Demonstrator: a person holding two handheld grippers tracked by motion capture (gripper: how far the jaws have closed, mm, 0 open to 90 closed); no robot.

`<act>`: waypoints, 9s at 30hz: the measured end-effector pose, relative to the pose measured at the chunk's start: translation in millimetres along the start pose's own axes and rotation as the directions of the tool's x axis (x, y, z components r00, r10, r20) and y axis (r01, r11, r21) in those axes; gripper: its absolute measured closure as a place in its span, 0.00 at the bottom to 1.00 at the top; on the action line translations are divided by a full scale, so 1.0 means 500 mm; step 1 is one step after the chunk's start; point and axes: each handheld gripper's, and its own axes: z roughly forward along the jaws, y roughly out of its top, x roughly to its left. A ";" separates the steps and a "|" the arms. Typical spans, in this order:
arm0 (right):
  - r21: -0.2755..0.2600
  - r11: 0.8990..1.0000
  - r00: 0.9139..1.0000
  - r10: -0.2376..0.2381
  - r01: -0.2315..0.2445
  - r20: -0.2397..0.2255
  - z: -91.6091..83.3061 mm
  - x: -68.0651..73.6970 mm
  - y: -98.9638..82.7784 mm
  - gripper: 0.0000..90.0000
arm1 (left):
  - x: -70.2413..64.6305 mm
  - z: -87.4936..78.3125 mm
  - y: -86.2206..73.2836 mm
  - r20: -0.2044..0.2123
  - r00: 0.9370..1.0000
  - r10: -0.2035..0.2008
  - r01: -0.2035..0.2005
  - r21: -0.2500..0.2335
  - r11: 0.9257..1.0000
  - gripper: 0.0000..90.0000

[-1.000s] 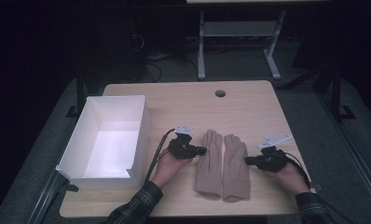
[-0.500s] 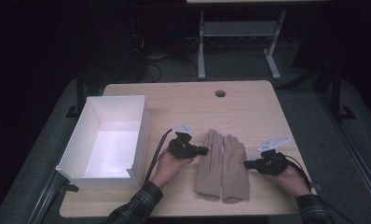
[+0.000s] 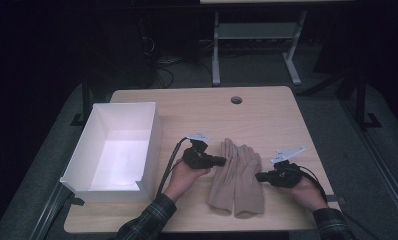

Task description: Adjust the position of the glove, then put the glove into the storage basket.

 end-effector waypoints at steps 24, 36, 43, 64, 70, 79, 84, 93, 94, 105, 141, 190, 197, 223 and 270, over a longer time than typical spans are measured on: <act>-0.032 0.999 0.997 -0.035 0.033 -0.064 0.090 0.037 0.071 1.00 | -0.010 0.042 0.024 0.031 1.000 -0.008 0.008 0.001 1.000 0.97; -0.044 0.998 0.999 -0.037 0.036 -0.037 0.078 0.038 0.074 0.96 | -0.009 0.047 0.021 0.039 0.999 -0.017 0.017 -0.002 1.000 0.91; -0.096 0.995 0.997 0.031 -0.025 0.065 0.021 -0.010 0.042 0.76 | -0.029 0.048 0.019 0.042 0.999 0.019 -0.020 0.017 1.000 0.95; -0.080 0.994 0.944 0.101 -0.080 0.315 0.015 -0.074 0.003 0.31 | -0.056 0.077 -0.031 -0.019 0.988 0.151 -0.143 0.216 0.966 0.99; -0.106 0.990 0.944 0.117 -0.088 0.309 0.018 -0.077 -0.001 0.27 | -0.047 0.046 -0.039 -0.020 0.987 0.157 -0.147 0.254 0.956 0.99; -0.118 0.990 0.946 0.110 -0.077 0.306 0.019 -0.080 -0.005 0.25 | -0.038 0.004 -0.056 -0.038 0.986 0.165 -0.148 0.279 0.949 0.99; -0.118 0.990 0.946 0.109 -0.076 0.306 0.020 -0.080 -0.005 0.25 | -0.041 -0.004 -0.054 -0.045 0.983 0.178 -0.158 0.281 0.947 0.96; -0.117 0.990 0.946 0.110 -0.077 0.305 0.021 -0.079 -0.004 0.24 | -0.052 -0.020 -0.023 -0.112 0.959 0.260 -0.227 0.245 0.943 0.54; -0.118 0.990 0.946 0.110 -0.078 0.305 0.021 -0.079 -0.004 0.23 | -0.051 -0.021 -0.019 -0.125 0.952 0.280 -0.243 0.246 0.938 0.49; -0.116 0.990 0.946 0.110 -0.078 0.304 0.021 -0.079 -0.004 0.23 | -0.020 -0.008 -0.008 -0.205 0.940 0.273 -0.230 0.211 0.950 0.19; -0.116 0.990 0.946 0.109 -0.077 0.304 0.022 -0.079 -0.003 0.23 | -0.024 0.034 -0.034 -0.095 0.950 0.297 -0.256 0.305 0.917 0.70; -0.111 0.991 0.945 0.107 -0.076 0.309 0.023 -0.079 -0.003 0.19 | -0.066 -0.184 0.142 -0.142 0.973 0.183 -0.151 0.212 0.966 0.74; -0.111 0.991 0.945 0.107 -0.076 0.309 0.023 -0.079 -0.003 0.19 | -0.053 -0.238 0.151 -0.174 0.970 0.173 -0.138 0.193 0.971 0.74; -0.112 0.991 0.945 0.107 -0.076 0.309 0.023 -0.079 -0.003 0.19 | 0.021 -0.448 0.094 -0.342 0.939 0.020 -0.014 0.022 1.000 0.74; -0.109 0.991 0.945 0.107 -0.076 0.309 0.022 -0.079 -0.003 0.19 | 0.231 -0.408 -0.116 -0.564 0.804 -0.185 0.286 0.095 0.954 0.58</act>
